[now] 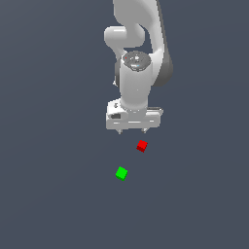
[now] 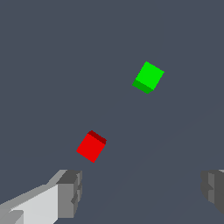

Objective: Stack the red cube on top of the green cube.

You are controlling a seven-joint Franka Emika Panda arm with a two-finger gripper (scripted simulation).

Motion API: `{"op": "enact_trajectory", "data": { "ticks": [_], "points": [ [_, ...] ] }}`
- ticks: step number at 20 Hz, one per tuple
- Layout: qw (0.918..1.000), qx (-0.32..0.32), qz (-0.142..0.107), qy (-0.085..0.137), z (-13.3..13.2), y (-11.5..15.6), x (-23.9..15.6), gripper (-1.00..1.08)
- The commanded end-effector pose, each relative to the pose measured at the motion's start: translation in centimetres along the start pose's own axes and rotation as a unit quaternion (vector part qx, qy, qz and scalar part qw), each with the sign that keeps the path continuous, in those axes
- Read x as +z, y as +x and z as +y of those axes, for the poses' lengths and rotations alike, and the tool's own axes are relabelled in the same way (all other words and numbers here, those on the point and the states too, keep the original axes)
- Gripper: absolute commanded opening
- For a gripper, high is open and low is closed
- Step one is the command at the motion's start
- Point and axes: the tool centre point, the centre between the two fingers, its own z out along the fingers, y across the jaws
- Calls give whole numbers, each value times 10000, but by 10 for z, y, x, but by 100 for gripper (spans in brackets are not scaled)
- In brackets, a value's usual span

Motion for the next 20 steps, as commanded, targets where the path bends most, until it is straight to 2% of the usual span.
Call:
{"op": "enact_trajectory", "data": {
  "ticks": [1,11,20],
  "points": [
    [10000,0,0,0,0,0,0,100],
    [9996,288,-10,-8,-5,-4,11,100],
    [9946,1038,-35,-28,-20,-12,40,100]
  ]
}}
